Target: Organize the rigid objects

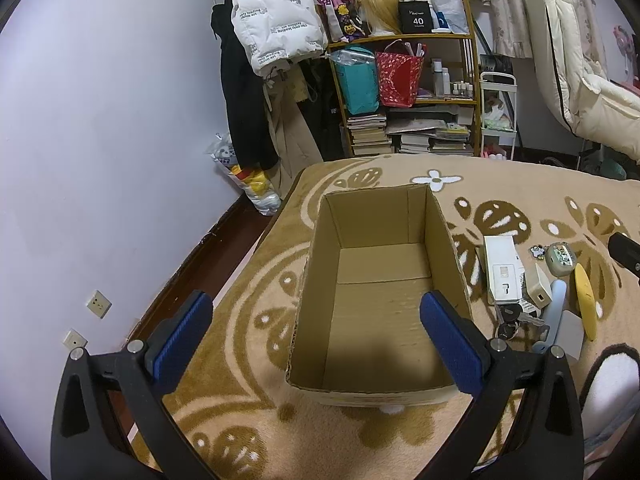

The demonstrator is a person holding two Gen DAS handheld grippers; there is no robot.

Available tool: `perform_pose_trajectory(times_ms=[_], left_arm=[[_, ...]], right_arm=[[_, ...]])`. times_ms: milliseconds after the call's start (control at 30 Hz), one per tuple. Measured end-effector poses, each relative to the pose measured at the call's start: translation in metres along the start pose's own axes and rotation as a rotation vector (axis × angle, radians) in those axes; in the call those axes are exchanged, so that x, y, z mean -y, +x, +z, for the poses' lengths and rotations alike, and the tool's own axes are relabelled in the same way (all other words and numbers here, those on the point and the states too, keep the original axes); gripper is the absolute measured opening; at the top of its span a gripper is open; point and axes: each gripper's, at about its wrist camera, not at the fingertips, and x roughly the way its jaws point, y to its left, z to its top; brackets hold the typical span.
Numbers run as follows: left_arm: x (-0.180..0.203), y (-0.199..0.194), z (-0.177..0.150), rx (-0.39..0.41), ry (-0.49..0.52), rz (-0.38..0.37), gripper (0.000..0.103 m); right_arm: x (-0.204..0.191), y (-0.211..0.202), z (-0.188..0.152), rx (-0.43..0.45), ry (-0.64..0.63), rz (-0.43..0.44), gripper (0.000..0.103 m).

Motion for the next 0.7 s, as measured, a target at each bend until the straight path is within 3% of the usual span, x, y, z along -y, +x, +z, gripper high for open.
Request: perform_pose_trajectory(times_ms=[700], left_arm=[[0.0008, 0.0021, -0.0020, -0.010, 0.010, 0.007, 0.102]], right_arm=[[-0.0003, 0.0012, -0.0007, -0.003, 0.000, -0.001, 0.103]])
